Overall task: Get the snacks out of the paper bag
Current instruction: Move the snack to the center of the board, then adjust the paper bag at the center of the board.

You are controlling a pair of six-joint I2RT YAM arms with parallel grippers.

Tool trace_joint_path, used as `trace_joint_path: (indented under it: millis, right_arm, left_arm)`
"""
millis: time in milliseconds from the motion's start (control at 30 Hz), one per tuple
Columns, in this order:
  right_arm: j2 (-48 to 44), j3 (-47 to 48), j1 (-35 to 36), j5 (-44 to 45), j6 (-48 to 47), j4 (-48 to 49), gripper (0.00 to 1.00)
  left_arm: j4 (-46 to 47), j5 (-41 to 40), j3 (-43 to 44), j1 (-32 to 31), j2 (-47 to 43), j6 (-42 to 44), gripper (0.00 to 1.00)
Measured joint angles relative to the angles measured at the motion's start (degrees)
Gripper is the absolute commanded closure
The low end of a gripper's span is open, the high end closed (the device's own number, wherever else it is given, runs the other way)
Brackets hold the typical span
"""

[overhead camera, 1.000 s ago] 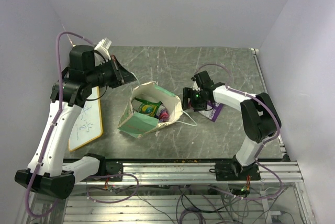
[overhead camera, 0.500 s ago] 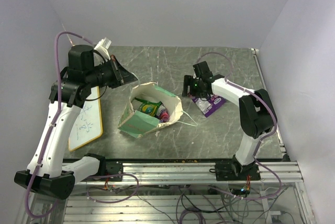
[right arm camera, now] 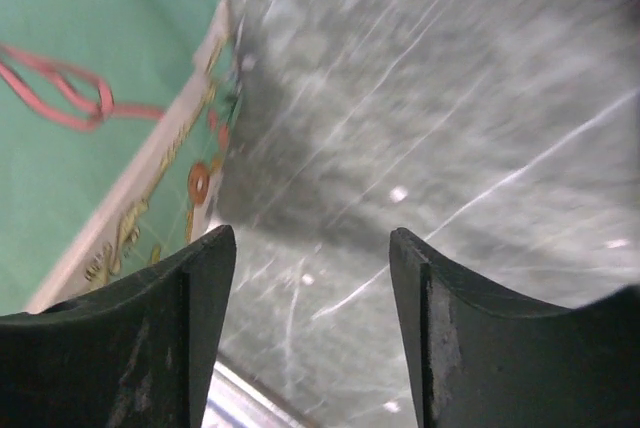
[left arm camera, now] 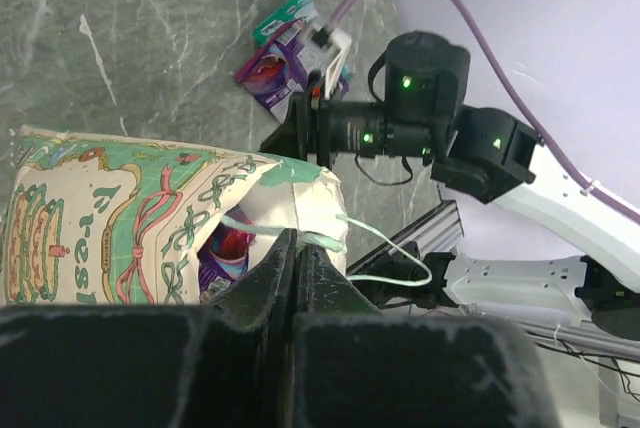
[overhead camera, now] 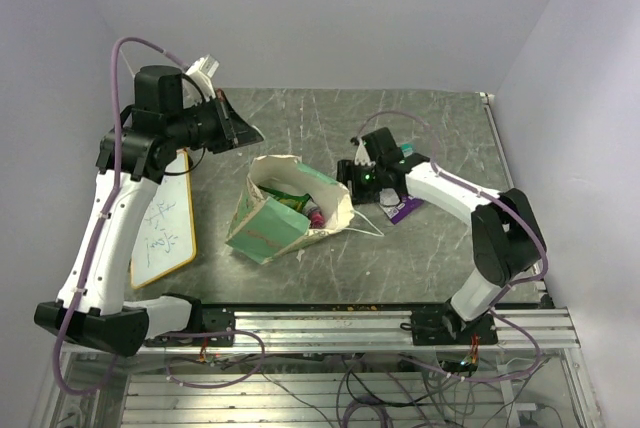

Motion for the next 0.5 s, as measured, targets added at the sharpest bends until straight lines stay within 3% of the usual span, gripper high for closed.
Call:
trace_joint_path:
  millis: [233, 367, 500]
  right_arm:
    - [2.2, -4.2, 6.1, -9.9, 7.8, 2.6, 0.4]
    - [5.7, -4.1, 11.0, -13.7, 14.3, 8.6, 0.38]
    - [9.9, -0.8, 16.5, -14.5, 16.8, 9.9, 0.37]
  left_arm:
    - [-1.2, -0.1, 2.7, 0.0, 3.5, 3.3, 0.93]
    - [-2.4, -0.8, 9.0, 0.1, 7.4, 7.0, 0.93]
    - [-1.8, -0.7, 9.4, 0.4, 8.4, 7.6, 0.93]
